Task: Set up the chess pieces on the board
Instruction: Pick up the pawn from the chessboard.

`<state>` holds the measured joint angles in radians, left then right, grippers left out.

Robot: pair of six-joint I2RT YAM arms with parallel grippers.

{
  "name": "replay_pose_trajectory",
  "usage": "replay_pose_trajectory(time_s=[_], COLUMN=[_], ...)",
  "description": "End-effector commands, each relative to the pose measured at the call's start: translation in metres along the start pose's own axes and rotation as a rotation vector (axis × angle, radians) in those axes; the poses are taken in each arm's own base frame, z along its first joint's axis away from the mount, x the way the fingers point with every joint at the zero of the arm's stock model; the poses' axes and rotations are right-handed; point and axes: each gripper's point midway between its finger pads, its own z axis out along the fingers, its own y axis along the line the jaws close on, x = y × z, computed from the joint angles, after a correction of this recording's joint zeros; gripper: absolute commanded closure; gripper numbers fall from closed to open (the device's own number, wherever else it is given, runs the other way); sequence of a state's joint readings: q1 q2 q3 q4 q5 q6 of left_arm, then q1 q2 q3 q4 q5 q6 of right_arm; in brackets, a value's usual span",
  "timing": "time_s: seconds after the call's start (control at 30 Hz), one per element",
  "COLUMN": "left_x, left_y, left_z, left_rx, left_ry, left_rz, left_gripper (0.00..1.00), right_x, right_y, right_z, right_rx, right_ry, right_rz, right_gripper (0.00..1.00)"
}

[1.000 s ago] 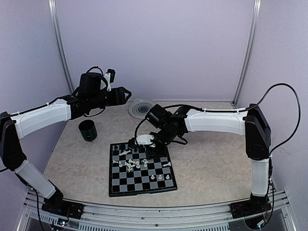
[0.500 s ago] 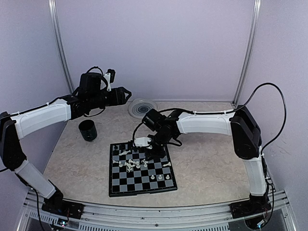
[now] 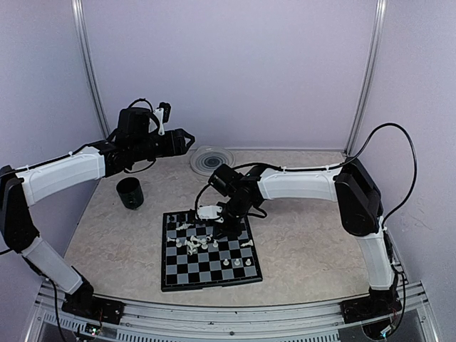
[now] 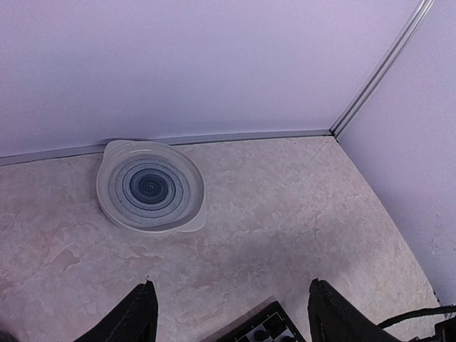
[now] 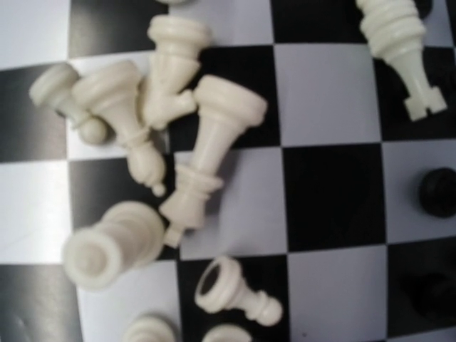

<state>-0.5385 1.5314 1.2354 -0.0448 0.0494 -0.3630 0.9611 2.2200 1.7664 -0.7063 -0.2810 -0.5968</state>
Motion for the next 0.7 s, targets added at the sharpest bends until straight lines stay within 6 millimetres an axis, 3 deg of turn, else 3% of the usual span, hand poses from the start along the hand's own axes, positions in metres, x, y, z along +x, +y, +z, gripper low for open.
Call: replay_pose_trajectory(time_s=[0.0, 0.17, 0.37, 0.5, 0.67], left_x=[-0.014, -0.014, -0.013, -0.011, -0.010], left_y=[-0.005, -0.005, -0.005, -0.005, -0.005], left_z=[-0.001, -0.001, 0.000, 0.001, 0.002], left_rx=[0.016, 0.017, 0.021, 0.021, 0.022], left_ry=[-0.021, -0.020, -0.017, -0.013, -0.010], left_rz=[-0.007, -0.009, -0.012, -0.015, -0.016], left_gripper=[0.28, 0.28, 0.28, 0.28, 0.28], right_x=[-0.005, -0.007, -0.011, -0.015, -0.008], right_y=[0.004, -0.004, -0.005, 0.013, 0.053], right_z=[0.002, -0.015, -0.052, -0.070, -0.066], right_rx=[-0.024, 0.017, 0.066, 0.026, -0.058], right_ry=[-0.011, -0.016, -0.047, -0.091, -0.081], right_rz=[0.000, -0.001, -0.006, -0.020, -0.069], right_gripper=[0.90, 0.97, 1.00, 0.99, 0.99])
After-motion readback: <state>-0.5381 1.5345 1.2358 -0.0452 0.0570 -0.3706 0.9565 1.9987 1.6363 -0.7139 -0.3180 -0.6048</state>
